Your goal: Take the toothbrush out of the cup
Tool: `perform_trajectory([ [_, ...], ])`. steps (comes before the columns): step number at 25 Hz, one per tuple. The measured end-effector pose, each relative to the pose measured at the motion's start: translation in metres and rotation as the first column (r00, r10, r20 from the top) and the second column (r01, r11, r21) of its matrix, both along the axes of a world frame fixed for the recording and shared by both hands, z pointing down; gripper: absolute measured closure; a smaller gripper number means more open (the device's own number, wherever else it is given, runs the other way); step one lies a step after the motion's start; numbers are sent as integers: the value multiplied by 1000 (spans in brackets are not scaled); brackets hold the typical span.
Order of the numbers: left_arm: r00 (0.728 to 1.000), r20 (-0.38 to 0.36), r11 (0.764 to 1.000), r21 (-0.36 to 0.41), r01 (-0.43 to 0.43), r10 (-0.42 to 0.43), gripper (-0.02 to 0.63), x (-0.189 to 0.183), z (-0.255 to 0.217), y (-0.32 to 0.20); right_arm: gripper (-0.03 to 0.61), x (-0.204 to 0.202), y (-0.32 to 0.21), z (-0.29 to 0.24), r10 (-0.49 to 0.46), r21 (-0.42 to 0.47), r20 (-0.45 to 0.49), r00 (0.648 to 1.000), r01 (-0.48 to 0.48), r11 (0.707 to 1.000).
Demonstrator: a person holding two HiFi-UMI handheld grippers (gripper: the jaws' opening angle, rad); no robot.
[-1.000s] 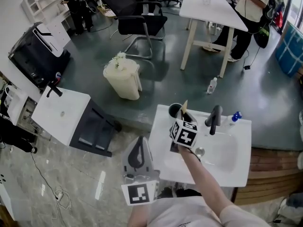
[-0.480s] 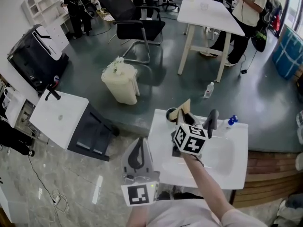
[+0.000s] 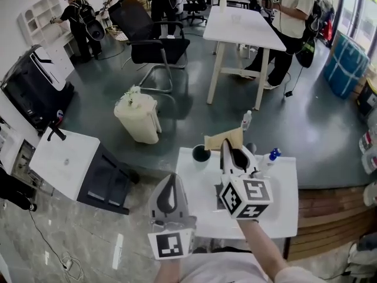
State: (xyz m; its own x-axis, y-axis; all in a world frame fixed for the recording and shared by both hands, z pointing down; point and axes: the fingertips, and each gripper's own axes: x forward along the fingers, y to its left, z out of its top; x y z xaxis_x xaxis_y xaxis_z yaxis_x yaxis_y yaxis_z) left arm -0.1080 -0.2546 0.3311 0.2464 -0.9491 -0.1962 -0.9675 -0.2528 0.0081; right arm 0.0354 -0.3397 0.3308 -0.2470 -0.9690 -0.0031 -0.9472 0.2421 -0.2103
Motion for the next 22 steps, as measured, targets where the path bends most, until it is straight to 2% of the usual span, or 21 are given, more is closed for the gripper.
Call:
perform_trajectory([
  [4,999,1,999,27,-44,44,598,16,-10,2,551,14,34,-34,23,127,-17,1000,-21,992],
  [10,995,3,992,72,-103,103,598,32,-33,7,551,31,88,-67,76,286,-29,997,-64,956],
  [16,988,14,983,101,-152,151,598,52,-43,13,551,49,121,-73,137,343,-61,989,-108,933],
  [22,987,19,979,124,-162,161,598,58,-49,14,551,63,130,-65,203,352,-112,973,-152,924],
])
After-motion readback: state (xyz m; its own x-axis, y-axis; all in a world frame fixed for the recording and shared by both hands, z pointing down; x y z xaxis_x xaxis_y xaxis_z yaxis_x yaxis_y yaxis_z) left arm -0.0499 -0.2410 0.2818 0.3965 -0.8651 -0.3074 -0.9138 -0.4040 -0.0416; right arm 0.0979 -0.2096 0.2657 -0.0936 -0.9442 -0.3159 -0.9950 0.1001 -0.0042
